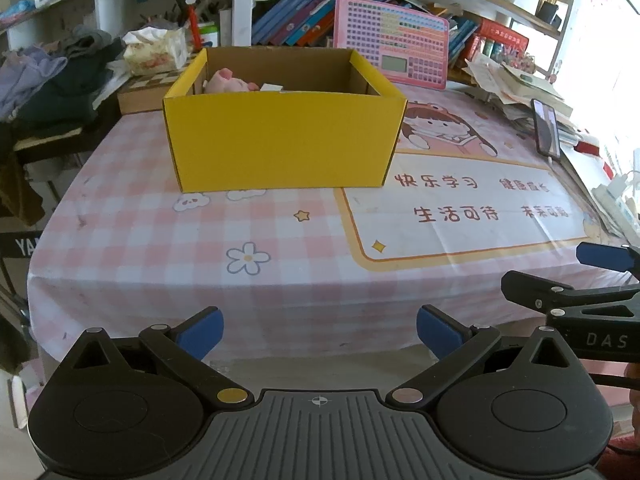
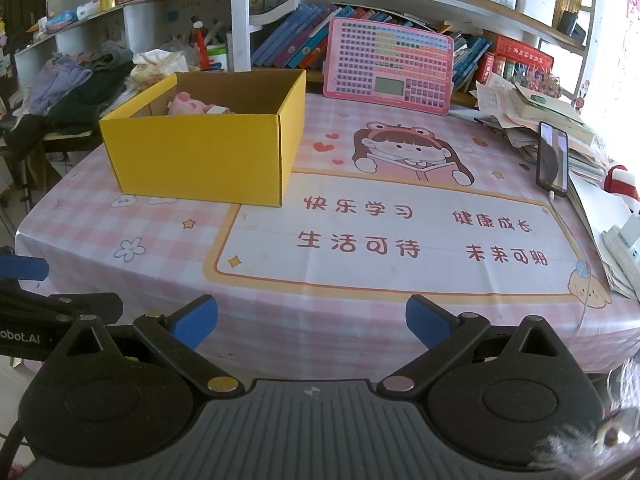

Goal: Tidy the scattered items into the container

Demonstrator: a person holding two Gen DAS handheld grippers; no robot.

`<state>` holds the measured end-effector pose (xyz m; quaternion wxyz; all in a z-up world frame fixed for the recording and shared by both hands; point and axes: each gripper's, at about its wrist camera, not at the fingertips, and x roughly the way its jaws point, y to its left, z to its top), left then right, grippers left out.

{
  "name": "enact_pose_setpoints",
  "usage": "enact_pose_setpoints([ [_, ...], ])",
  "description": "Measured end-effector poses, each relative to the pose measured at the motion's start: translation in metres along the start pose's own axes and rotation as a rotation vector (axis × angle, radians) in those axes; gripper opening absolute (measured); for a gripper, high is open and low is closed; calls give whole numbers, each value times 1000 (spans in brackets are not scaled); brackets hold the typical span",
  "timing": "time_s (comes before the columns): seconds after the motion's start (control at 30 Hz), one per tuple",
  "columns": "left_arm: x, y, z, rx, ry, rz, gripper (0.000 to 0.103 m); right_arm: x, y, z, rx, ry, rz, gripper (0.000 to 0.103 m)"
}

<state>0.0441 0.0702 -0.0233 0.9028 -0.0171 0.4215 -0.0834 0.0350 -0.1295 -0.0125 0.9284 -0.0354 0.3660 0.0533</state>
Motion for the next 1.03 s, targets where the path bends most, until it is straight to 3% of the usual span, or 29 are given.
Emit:
enact_pose_setpoints([
  [0.67,9,3,3,-16,34,-12,103,5,1,4,6,6,-9,103],
  [1.03,15,7,6,-32,20,-77,103,21,-5,13,-6,44,-2,103],
])
